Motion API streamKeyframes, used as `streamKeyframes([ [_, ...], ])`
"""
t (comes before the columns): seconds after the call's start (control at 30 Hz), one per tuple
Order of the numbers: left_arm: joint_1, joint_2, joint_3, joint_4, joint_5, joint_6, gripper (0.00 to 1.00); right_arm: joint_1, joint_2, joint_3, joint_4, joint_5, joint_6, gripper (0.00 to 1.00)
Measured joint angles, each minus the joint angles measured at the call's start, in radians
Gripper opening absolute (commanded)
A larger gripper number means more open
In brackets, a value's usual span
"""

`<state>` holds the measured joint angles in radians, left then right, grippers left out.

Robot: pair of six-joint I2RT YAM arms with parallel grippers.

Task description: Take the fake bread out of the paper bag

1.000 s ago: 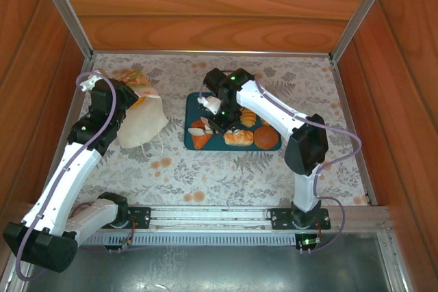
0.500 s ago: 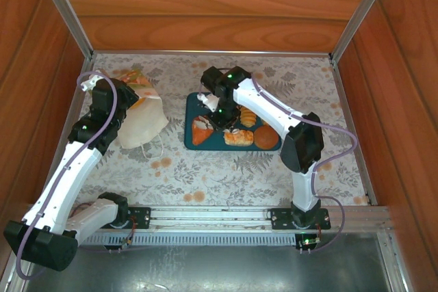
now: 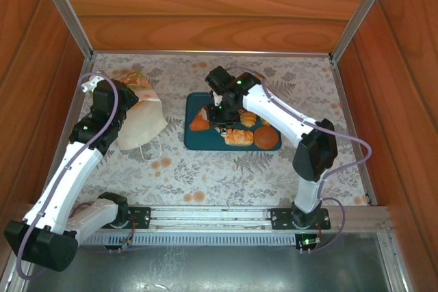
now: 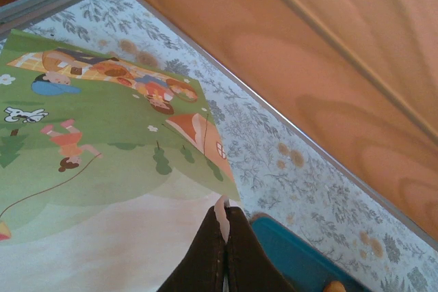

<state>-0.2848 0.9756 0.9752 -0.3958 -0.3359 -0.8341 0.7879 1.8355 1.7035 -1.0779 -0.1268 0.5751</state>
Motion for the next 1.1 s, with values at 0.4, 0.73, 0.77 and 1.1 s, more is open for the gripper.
streamKeyframes([
  [0.4,0.035,-0.009,-0.04,0.0,0.028,0.0,0.0,0.072,-0.063,-0.141,0.143,-0.07,0.205,0.22],
  [0.73,0.038,-0.023,-0.042,0.0,0.045,-0.001,0.0,0.076,-0.156,-0.291,0.225,-0.085,0.321,0.21],
  [0.77,0.04,-0.023,-0.042,0.0,0.046,-0.001,0.0,0.076,-0.16,-0.291,0.225,-0.08,0.331,0.21],
  [1.1,0.041,-0.023,-0.043,0.0,0.053,-0.001,0.0,0.083,-0.149,-0.28,0.217,-0.031,0.357,0.27],
])
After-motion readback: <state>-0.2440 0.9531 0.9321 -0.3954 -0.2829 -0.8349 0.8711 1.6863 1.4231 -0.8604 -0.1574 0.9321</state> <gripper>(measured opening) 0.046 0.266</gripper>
